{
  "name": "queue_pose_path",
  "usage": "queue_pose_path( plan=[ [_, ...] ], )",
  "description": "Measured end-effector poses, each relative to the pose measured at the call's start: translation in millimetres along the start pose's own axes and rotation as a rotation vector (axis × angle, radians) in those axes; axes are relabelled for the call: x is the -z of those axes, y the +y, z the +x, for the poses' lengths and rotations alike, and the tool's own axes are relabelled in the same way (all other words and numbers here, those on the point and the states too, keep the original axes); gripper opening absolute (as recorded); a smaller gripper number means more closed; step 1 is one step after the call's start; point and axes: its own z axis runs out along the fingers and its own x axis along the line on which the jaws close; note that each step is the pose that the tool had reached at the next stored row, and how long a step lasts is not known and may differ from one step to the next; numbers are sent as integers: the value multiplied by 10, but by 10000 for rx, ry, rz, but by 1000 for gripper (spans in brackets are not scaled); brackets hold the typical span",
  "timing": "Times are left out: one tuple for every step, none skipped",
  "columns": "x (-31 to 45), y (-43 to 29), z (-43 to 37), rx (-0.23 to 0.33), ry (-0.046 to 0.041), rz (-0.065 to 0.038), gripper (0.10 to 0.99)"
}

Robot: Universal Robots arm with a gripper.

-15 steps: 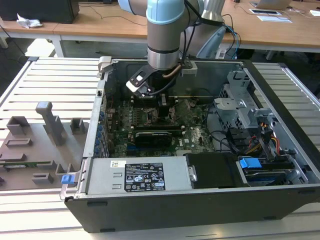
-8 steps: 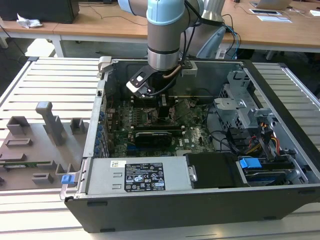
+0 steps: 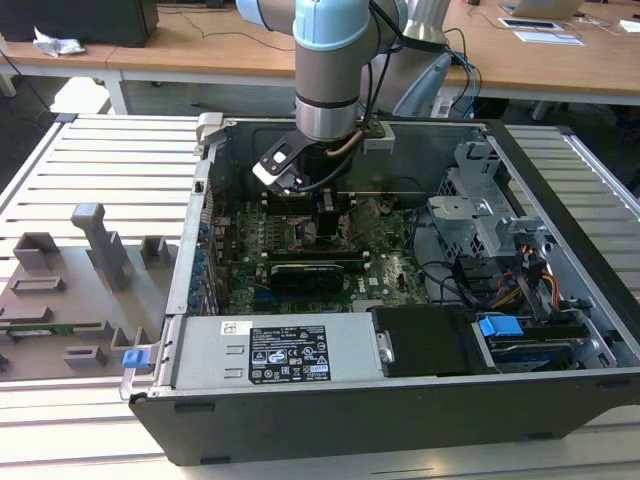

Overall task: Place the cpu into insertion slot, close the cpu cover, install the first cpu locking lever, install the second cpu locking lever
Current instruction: 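Place the cpu into insertion slot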

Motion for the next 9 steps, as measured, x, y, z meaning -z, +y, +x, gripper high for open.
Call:
queue_pose_path(
  plan=[
    [1,-12,0,0,-1,0,616],
    [1,-12,0,1,-1,0,616],
    [1,-12,0,2,-2,0,616],
    [1,-13,0,2,-1,0,616],
    [1,-14,0,1,-1,0,616],
    [1,-14,0,1,-1,0,616],
    [1,-15,0,1,-2,2,604],
    [1,-16,0,1,-2,1,537],
    [1,-16,0,1,-2,0,525]
  ],
)
